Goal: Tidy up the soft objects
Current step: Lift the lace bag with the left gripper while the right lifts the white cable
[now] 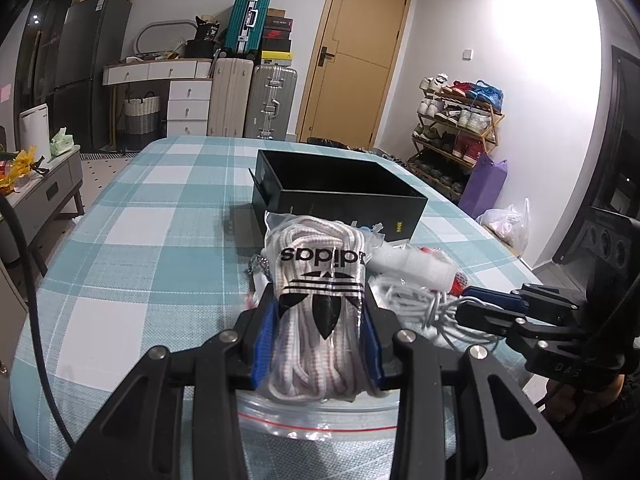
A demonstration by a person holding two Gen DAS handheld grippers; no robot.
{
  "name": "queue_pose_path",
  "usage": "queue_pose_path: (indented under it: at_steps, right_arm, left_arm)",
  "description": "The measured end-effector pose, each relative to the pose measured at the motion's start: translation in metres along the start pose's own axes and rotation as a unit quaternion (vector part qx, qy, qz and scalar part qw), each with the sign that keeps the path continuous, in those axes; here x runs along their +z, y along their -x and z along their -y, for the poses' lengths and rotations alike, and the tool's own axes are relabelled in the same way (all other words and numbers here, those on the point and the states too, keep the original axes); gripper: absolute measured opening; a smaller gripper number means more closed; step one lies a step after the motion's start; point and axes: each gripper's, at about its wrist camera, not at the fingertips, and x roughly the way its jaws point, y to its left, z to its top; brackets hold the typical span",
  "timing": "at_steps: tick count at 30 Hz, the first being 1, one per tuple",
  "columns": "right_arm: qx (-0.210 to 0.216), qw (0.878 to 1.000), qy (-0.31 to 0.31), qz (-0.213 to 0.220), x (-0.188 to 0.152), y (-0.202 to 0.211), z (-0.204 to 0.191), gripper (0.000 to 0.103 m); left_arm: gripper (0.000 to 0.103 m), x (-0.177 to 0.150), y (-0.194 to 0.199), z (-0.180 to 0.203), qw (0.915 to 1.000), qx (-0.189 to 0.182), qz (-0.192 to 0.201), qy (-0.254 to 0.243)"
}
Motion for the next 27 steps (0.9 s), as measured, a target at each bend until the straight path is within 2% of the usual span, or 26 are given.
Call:
queue_pose_path:
  at_steps: [7,11,16,21,27]
  right_arm:
    - [0.001,1.0,0.002,-0.001,-0.004,0.001,-0.001,0.021]
    - [0.002,1.0,-0.006,-0.016,-0.005,-0.004,0.004,0.028]
    - [0.001,1.0,-0.015,-0.027,-0.008,-0.016,0.012,0.029]
    - [0.009,1.0,0.0,-0.008,-0.008,-0.01,0.005,0.023]
    - [0.021,0.999,-0.001,0.03,0.001,0.011,0.001,0.022]
  left_arm:
    - [0.036,0.0,0.0,0.003,1.0,0.0,0.0,-0.004]
    - [0.036,0.0,-0.002,0.003,1.0,-0.001,-0.004,-0.002]
    - [0.036,0.0,-0.003,0.005,1.0,-0.003,-0.007,-0.003]
    - [0.036,0.002,-0.001,0.005,1.0,-0.002,0.0,-0.002]
    - [0.036,0.011,0.011,0.01,0.9998,0.003,0.016,-0.008]
